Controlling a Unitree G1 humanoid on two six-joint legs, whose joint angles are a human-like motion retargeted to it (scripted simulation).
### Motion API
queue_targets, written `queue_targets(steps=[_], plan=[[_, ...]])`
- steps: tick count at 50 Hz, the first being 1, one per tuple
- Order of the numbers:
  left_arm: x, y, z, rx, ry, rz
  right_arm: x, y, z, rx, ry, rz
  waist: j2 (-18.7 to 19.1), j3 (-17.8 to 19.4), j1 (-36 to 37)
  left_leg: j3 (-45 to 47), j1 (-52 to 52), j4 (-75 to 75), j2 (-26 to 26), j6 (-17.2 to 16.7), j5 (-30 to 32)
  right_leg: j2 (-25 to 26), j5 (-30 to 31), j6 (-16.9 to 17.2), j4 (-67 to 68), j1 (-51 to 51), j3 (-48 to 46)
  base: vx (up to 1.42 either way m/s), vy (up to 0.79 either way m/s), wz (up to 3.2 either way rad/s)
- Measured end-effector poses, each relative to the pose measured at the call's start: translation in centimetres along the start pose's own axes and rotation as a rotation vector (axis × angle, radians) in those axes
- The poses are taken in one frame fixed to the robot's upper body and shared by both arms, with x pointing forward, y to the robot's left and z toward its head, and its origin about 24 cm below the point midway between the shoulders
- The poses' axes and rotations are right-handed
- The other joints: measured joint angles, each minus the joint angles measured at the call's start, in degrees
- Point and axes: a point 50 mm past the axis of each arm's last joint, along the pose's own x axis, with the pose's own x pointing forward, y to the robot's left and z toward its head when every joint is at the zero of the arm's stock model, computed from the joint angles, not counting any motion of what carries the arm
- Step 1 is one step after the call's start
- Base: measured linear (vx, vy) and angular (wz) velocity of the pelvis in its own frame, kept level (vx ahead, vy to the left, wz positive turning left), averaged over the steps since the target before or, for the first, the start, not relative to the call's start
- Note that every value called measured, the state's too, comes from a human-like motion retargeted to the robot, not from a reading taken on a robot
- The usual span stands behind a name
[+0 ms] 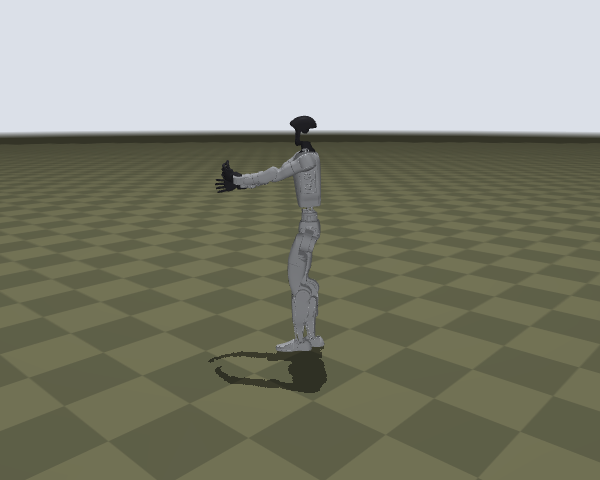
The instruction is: Dance
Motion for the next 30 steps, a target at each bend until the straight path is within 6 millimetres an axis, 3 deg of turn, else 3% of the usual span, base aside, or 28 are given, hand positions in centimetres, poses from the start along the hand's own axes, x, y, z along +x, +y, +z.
queue_targets(steps=[30], plan=[[0.5,0.6,2.4,0.076,-0.063,0.064,0.7,0.0,2.2,-0.008,-0.084,-0.061,0.3,0.8,-0.4,-0.6,-0.7,0.3,0.3,-1.1,0.0,0.0,-0.3,0.3,0.6,-0.7,-0.3,0.0,0.0,0.0]])
